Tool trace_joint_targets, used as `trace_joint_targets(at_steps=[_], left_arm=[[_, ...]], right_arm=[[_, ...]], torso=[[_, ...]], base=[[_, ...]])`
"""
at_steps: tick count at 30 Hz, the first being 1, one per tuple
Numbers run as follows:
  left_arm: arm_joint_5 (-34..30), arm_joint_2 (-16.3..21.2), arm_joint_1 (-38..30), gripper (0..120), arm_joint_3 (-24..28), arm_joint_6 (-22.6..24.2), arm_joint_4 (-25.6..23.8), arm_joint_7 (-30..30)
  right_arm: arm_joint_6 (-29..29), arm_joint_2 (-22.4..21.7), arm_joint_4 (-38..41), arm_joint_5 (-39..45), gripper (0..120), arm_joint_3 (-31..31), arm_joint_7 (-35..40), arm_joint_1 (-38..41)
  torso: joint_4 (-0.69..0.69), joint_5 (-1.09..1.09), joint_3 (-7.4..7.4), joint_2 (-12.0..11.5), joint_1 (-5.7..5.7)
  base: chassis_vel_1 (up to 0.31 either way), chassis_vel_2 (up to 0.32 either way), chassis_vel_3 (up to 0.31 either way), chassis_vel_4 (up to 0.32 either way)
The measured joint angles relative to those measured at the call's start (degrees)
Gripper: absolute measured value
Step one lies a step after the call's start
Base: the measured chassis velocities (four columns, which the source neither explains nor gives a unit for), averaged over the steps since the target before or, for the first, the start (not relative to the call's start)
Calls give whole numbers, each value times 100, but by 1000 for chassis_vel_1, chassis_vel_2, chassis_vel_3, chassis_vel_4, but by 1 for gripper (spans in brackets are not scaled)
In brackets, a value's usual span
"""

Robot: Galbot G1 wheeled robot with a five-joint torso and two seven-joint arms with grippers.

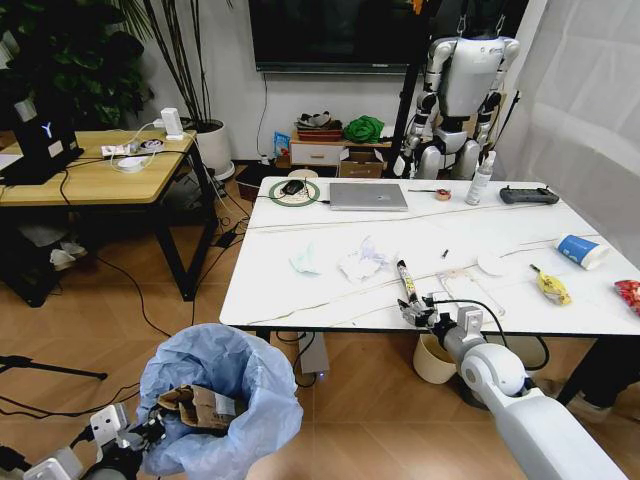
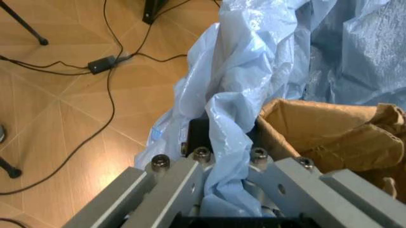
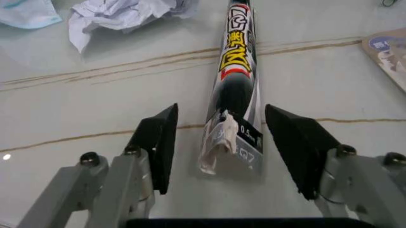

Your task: Pick up the trash bin and place the trash from the table into it.

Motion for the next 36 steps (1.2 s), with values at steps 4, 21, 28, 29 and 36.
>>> trace_joint_targets(at_steps=[4,21,28,29,36], left_arm=[[14,-4,-2,0,0,-6,12,1],[38,-9,1,0,-3,-27,40,35],[20,24,-19,0,6,-28,50,36],[14,29,-23,0,9,-27,50,35],[1,3,30,0,-19,-20,-16,22]], right_arm=[[6,25,-66,-32,32,-11,0,18],[167,177,67,171,0,581,307,49],[789,-64,1017,1096,0,501,-9,-101],[943,-96,1220,1203,0,266,-119,-110],[1517,-20,1719,1466,0,-1573,-550,391]], torso=[[0,0,0,0,0],[-1,1,0,0,0],[-2,-3,0,1,0],[-2,-2,0,1,0],[1,-1,0,0,0]], base=[[0,0,0,0],[0,0,0,0],[0,0,0,0],[0,0,0,0],[0,0,0,0]])
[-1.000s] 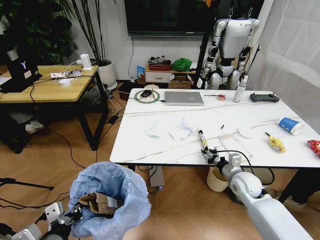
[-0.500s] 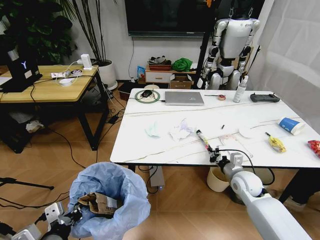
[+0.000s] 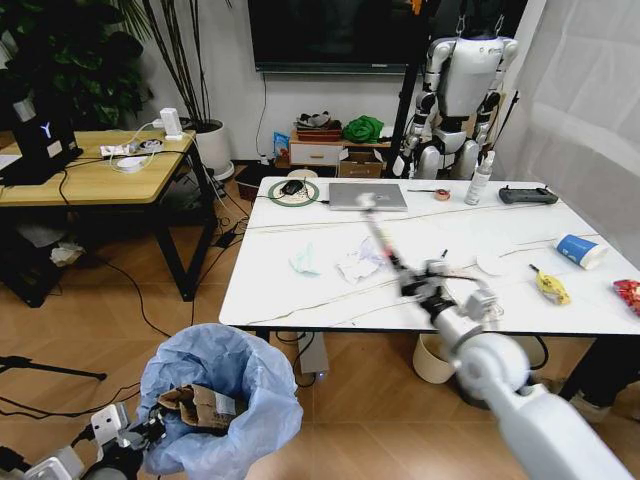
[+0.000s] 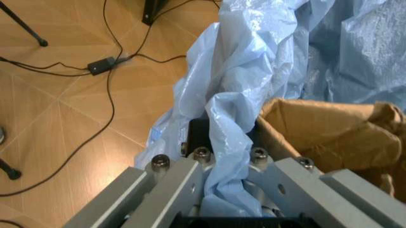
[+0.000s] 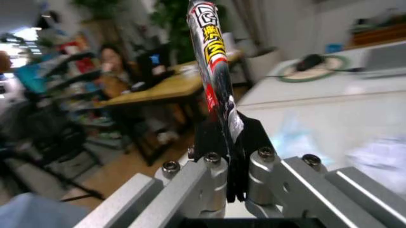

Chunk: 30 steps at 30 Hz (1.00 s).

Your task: Pick up the trash bin and place the trash from the table into it.

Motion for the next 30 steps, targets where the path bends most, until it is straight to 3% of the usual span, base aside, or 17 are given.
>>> trace_joint_targets(at_steps=[7,14,20,30], left_arm=[[42,-69,56,0,-31,3,-77,1],[36,-77,-7,0,-64,30,-78,-32],[36,-99,-18,0,-81,32,-64,-46],[26,-109,-36,0,-75,44,-64,-68]], right_arm=[[483,272,-241,-93,0,-1282,-701,474],[944,328,-287,-369,0,-2078,-1086,578],[1058,147,-115,-787,0,-2539,-1105,555],[1094,37,-38,-1313,0,-2727,-1008,469]], torso=[[0,-1,0,0,0],[-1,-1,0,0,0],[-1,-1,0,0,0],[-1,0,0,0,0]], base=[[0,0,0,0],[0,0,0,0],[0,0,0,0],[0,0,0,0]])
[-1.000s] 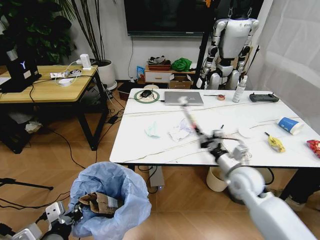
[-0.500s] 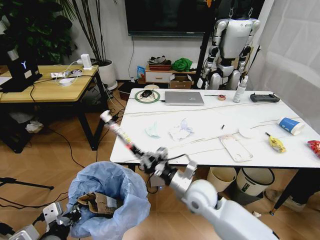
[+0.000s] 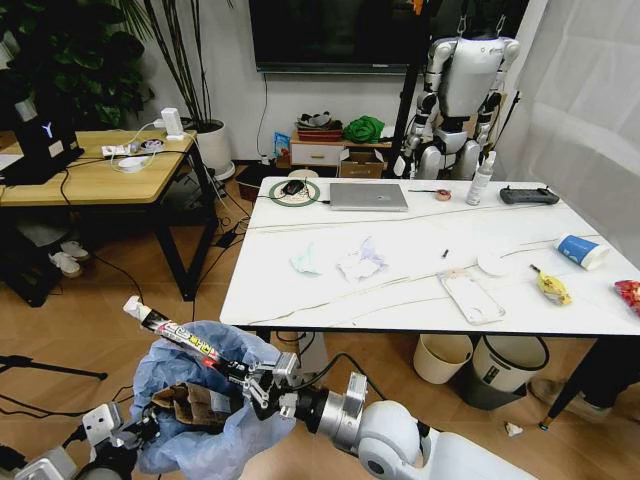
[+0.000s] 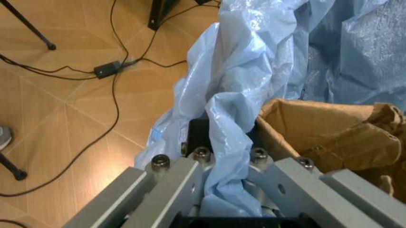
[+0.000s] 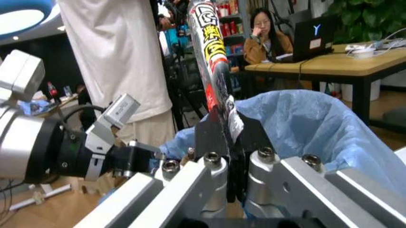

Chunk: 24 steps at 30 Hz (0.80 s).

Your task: Pick up the trash bin and place the trash from the table into it.

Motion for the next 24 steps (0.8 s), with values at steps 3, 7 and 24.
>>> trace_joint_targets(at_steps=[3,7,24], left_arm=[[0,-2,-8,0,13,3,0,-2],[-1,2,-20,0,17,6,0,-3],[-41,47,-83,0,63,17,55,-12]], right_arm=[[23,-6,7,-141,1,0,81,-60],[35,11,13,-242,10,-5,160,-91],[-77,425,93,-78,77,794,551,-94]], torso=[[0,1,0,0,0],[0,1,0,0,0],[0,1,0,0,0]], base=[[0,0,0,0],[0,0,0,0],[0,0,0,0]])
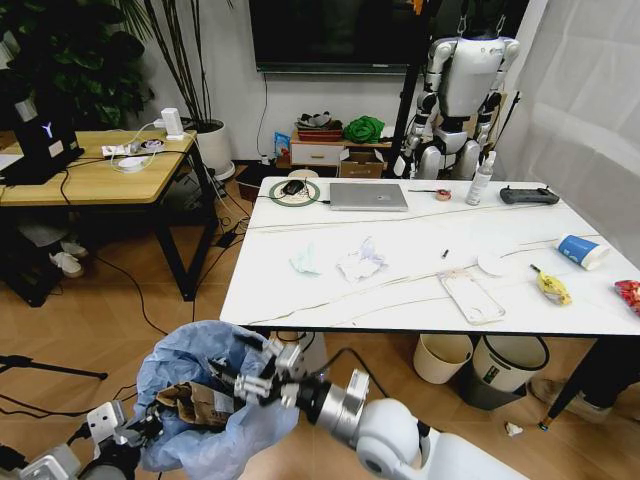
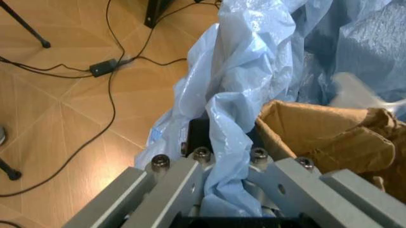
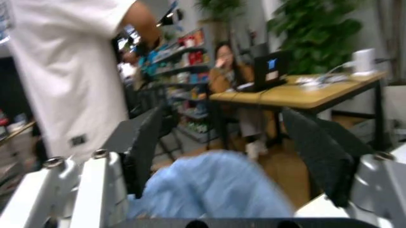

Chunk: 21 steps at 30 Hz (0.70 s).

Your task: Pick up the trash bin and place the trash from the table into it.

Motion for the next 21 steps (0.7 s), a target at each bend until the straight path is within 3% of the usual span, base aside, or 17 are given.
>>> trace_joint_targets(at_steps=[3,7,13,17,21], left_arm=[[-4,-12,1,0,1,0,0,0],[-4,-41,-19,0,-15,-7,65,-1],[32,-46,-29,0,-9,-21,78,-6],[33,-30,-18,0,-34,-26,56,-6],[52,-42,-1,0,-50,-32,-6,-4]], right_arm=[[-258,129,1,11,86,294,285,9],[-1437,566,-58,-58,98,977,1270,109],[-2804,996,-542,-185,100,1731,1746,411],[-2928,1121,-894,-187,100,1821,1749,616],[-3078,1375,-1769,-194,100,1839,1430,1171]], torso=[[0,-1,0,0,0],[0,0,0,0,0],[-1,-2,0,0,0],[-1,1,1,0,0],[0,-1,1,0,0]], base=[[0,0,0,0],[0,0,0,0],[0,0,0,0],[0,0,0,0],[0,0,0,0]])
